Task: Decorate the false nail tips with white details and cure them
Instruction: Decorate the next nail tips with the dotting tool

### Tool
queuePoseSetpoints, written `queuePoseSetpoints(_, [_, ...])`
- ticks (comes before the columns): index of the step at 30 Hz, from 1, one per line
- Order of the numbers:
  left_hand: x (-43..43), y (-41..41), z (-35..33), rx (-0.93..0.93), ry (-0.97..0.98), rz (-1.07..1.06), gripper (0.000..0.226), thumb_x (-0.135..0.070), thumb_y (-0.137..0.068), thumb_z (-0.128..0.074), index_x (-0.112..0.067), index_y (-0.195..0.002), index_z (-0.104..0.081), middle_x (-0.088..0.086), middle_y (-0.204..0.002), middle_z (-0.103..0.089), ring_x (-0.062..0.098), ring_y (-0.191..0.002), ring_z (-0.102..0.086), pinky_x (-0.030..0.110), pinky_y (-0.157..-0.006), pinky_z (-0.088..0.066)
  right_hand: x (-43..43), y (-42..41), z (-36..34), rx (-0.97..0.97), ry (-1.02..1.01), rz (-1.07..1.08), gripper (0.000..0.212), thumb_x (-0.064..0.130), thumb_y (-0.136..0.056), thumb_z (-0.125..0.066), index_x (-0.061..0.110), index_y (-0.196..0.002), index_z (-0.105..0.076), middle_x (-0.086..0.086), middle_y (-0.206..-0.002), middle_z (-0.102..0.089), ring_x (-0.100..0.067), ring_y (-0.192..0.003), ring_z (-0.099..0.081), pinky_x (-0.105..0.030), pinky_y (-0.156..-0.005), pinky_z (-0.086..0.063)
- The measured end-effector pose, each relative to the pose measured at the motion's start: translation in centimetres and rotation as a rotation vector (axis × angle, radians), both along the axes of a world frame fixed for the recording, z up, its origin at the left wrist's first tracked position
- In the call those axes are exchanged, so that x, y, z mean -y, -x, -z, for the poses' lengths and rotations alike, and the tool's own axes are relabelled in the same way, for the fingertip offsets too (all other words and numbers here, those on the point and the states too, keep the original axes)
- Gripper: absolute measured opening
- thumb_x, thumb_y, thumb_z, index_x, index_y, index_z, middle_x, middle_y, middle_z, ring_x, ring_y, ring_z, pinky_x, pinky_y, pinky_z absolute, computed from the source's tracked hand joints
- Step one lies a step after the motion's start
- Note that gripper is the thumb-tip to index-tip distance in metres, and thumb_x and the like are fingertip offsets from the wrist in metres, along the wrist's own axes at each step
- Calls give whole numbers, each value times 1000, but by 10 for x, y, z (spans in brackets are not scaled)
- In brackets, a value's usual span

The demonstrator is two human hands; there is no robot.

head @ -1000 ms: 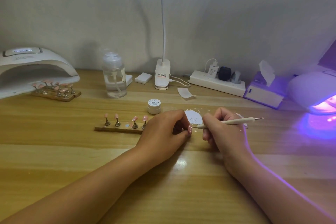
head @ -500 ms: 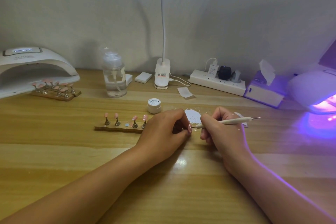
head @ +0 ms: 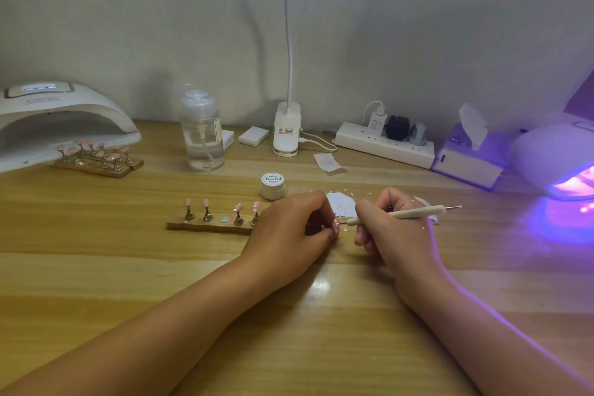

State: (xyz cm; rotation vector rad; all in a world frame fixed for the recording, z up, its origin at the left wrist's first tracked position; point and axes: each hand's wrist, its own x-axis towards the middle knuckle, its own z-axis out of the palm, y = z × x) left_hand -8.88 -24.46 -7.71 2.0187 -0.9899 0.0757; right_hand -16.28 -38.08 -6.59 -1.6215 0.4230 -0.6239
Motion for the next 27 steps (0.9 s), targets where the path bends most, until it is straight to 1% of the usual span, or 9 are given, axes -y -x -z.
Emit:
queuePoseSetpoints(4, [0, 0, 0, 7, -4, -4, 18, -16, -83, -72, -29, -76, -61, -11, -77, -67, 4, -75, -61, 22, -67, -43, 0, 1, 0, -12, 15, -5, 26, 3, -78, -61, 12, -58, -46, -11, -46, -59, -12, -40, -47, -22, -41, -38])
queuePoseSetpoints(8, [0, 0, 0, 8, -13, -5, 14, -16, -83, -72, -27, -79, -63, -11, -79, -67, 5, -76, -62, 25, -69, -47, -2, 1, -2, -30, 17, -13, 21, 5, -78, -62, 10, -63, -47, -10, -47, -59, -10, -40, -48, -20, -41, -40])
queuePoseSetpoints(10, [0, 0, 0, 3, -11, 0, 14, -17, -83, -72, -27, -78, -64, -11, -79, -67, 4, -76, -62, 24, -68, -46, -2, 2, -4, -11, -22, 6, 25, 6, -81, -61, 11, -62, -45, -8, -45, -57, -9, -38, -46, -18, -39, -38])
queuePoseSetpoints(13, [0, 0, -1, 9, -11, 0, 21, -18, -84, -72, -33, -75, -60, -14, -76, -66, 3, -73, -60, 20, -65, -41, -1, 3, -6, 20, -90, 27, 28, 6, -85, -59, 14, -63, -44, -4, -42, -55, -8, -37, -43, -17, -37, -35])
queuePoseSetpoints(16, [0, 0, -1, 1, -8, 2, 20, -17, -83, -72, -32, -76, -61, -13, -78, -67, 3, -75, -61, 25, -68, -46, -2, 4, -6, 27, -95, 18, 28, 5, -86, -58, 14, -64, -44, -3, -42, -54, -8, -37, -44, -17, -37, -35])
queuePoseSetpoints(20, [0, 0, -1, 3, -8, -5, 22, -18, -83, -73, -34, -75, -60, -14, -78, -66, 3, -75, -60, 23, -68, -45, -2, 5, -7, 66, -105, 50, 25, 6, -86, -58, 12, -66, -45, -4, -42, -52, -8, -38, -41, -17, -38, -34])
queuePoseSetpoints(22, [-1, 0, -1, 0, -7, -4, 21, -18, -83, -73, -33, -76, -61, -14, -80, -67, 3, -77, -61, 21, -69, -46, 0, 5, -7, 105, -72, 101, 23, 11, -89, -60, 11, -69, -48, -5, -46, -52, -6, -40, -43, -18, -41, -35])
queuePoseSetpoints(24, [-1, 0, -1, 4, -9, 0, 21, -16, -83, -73, -33, -76, -62, -14, -80, -68, 3, -78, -62, 19, -69, -45, 1, 4, -6, 118, -16, 132, 23, 22, -93, -63, 11, -76, -50, -2, -52, -54, -4, -41, -45, -17, -45, -37])
queuePoseSetpoints(27, [-1, 1, -1, 24, -21, 2, 23, -15, -82, -74, -33, -74, -61, -13, -80, -67, 3, -77, -60, 15, -67, -39, 3, 2, -3, 96, 4, 118, 24, 32, -93, -65, 15, -85, -51, 2, -52, -58, -3, -44, -48, -15, -44, -38])
